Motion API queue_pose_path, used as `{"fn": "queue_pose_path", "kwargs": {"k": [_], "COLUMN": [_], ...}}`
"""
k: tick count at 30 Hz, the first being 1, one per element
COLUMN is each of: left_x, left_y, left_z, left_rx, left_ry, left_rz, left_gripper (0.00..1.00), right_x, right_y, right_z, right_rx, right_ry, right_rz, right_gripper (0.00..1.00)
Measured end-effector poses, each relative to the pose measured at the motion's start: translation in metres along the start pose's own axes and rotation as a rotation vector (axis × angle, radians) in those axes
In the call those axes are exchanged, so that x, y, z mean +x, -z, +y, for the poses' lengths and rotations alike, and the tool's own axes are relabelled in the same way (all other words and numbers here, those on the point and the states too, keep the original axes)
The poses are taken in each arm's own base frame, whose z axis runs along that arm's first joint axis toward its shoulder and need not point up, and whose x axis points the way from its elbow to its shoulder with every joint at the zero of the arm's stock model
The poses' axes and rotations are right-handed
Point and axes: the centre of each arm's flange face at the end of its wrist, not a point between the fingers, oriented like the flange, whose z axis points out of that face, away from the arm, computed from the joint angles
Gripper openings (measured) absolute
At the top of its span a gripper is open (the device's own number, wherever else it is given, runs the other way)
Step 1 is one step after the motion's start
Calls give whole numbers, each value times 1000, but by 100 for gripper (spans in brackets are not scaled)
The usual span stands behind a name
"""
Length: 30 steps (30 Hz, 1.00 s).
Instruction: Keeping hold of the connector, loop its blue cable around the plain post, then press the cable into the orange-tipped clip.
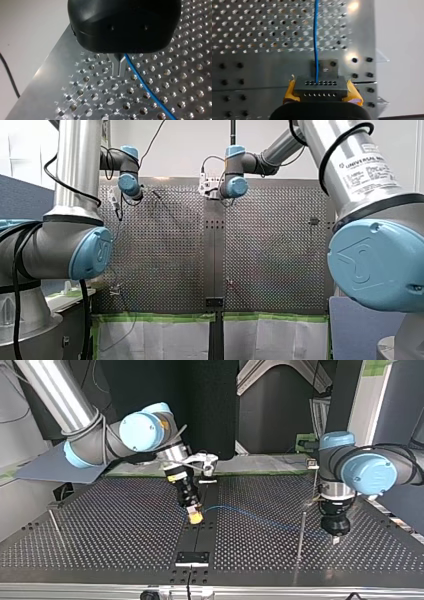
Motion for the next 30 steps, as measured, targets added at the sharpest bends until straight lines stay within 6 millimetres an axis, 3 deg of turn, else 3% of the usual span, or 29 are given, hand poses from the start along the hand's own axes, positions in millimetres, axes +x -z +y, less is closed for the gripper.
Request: {"fn": "queue_pose_path", "kwargs": {"k": [8,18,22,30], "left_x": [31,43,48,76], "left_y": [-12,-11,-10,-13], "left_z": [-1,-10,-15,-18], "left_rx": [21,47,58,52], "left_ry": [1,11,20,15], "left_rz": [53,71,75,130], "left_gripper": [0,0,0,0], "right_x": [-34,-67,-90,-147], "right_y": [-9,-10,-9,-3], "right_z": [8,14,11,-3], "right_rx": [-28,-90,-89,-74], "right_ry": [8,14,16,20], "right_rz": [-38,-109,-159,-265], "right_gripper": [0,0,0,0]}}
